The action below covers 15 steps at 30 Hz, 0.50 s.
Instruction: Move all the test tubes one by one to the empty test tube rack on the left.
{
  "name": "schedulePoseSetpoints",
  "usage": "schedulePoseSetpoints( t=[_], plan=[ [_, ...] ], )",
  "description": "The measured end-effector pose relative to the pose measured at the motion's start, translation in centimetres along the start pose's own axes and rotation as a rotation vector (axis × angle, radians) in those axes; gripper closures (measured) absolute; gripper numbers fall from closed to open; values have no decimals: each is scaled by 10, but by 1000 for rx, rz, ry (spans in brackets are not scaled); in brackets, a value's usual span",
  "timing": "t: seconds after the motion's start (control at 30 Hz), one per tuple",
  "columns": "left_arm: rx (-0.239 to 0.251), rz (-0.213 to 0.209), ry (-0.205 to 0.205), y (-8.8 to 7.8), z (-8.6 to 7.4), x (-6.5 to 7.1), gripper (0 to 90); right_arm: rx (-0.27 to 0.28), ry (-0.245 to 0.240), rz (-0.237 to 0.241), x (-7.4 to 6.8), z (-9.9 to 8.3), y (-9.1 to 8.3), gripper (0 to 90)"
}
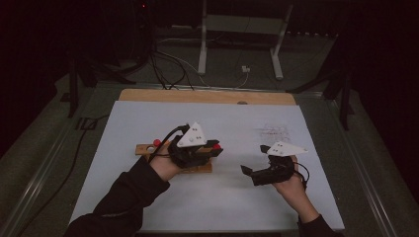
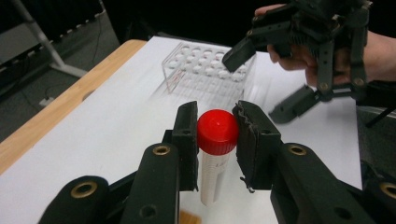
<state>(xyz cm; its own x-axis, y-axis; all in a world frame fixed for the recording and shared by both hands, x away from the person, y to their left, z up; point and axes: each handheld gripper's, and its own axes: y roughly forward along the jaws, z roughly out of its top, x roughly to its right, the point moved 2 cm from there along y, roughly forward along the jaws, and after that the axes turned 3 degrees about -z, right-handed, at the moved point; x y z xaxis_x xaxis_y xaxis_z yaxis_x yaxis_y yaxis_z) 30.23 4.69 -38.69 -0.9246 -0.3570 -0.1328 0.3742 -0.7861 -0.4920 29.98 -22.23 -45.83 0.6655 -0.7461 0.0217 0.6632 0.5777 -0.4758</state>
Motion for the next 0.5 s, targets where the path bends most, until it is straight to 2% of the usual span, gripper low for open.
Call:
schedulePoseSetpoints(
  t=[0.17,0.23,0.5],
  plan=[
    [-6,31,-9,-20,-8,-2,718,7,-9,1,-2,1,0,0],
    [-6,54,-10,-30,-12,-3,718,9,-13,-3,-2,1,0,0],
    [-1,149,-57,-72,-33,-15,718,18,-18,-4,-2,2,0,0]
  ],
)
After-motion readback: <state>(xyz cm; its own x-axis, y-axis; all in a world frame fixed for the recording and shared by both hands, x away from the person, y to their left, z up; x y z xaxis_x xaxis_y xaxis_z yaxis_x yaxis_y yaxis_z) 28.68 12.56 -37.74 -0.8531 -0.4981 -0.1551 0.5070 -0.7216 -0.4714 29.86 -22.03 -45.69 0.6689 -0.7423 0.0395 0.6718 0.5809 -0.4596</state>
